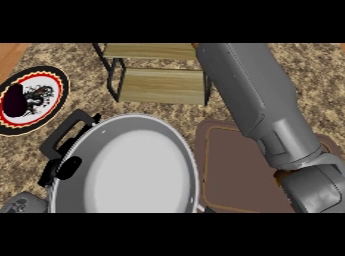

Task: Pick the croissant from the tray and place it in the tiered shelf

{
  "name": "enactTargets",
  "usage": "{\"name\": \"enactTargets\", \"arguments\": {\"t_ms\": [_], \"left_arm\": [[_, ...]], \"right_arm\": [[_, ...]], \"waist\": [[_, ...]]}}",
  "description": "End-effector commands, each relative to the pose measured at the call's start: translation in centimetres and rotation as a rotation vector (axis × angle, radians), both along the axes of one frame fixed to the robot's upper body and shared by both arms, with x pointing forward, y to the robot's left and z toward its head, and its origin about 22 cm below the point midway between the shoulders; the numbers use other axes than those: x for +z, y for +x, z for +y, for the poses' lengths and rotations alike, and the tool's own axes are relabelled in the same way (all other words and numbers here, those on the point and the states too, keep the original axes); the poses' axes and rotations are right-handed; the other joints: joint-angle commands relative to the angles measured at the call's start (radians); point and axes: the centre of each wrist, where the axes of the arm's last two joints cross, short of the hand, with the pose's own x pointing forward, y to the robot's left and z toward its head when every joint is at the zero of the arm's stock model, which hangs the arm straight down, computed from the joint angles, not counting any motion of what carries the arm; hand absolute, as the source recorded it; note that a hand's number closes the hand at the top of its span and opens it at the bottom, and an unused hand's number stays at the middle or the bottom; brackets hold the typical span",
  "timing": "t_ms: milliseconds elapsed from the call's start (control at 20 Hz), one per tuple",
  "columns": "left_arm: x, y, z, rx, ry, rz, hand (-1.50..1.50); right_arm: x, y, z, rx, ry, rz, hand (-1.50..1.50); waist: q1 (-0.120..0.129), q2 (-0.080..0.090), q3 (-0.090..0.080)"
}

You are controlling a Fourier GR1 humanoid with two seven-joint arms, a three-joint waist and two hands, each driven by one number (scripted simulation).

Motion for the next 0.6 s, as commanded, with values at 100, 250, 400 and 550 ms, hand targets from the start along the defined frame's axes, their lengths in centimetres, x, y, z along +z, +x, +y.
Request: {"name": "enactTargets", "arguments": {"t_ms": [100, 250, 400, 550], "left_arm": [[-0.3, -0.1, -0.5, -0.012, 0.028, -0.036, 0.0], [0.1, 0.7, -0.7, -0.029, 0.036, -0.034, 0.0], [0.5, 1.1, -0.6, -0.016, 0.028, -0.034, 0.0], [0.2, 1.1, -0.8, -0.023, 0.05, -0.038, 0.0]], "right_arm": [[-1.7, 0.7, -1.6, 0.002, 0.43, 0.0, 1.5], [-1.5, 1.1, -2.8, -0.015, 0.688, -0.021, -1.5], [-1.1, 1.3, -3.2, 0.017, 0.82, -0.097, -1.5], [-1.9, 1.4, -3.4, 0.029, 0.888, -0.209, -1.5]], "waist": [[0.031, 0.016, -0.001], [0.038, 0.018, -0.001], [0.041, 0.017, -0.002], [0.047, 0.013, -0.003]]}}
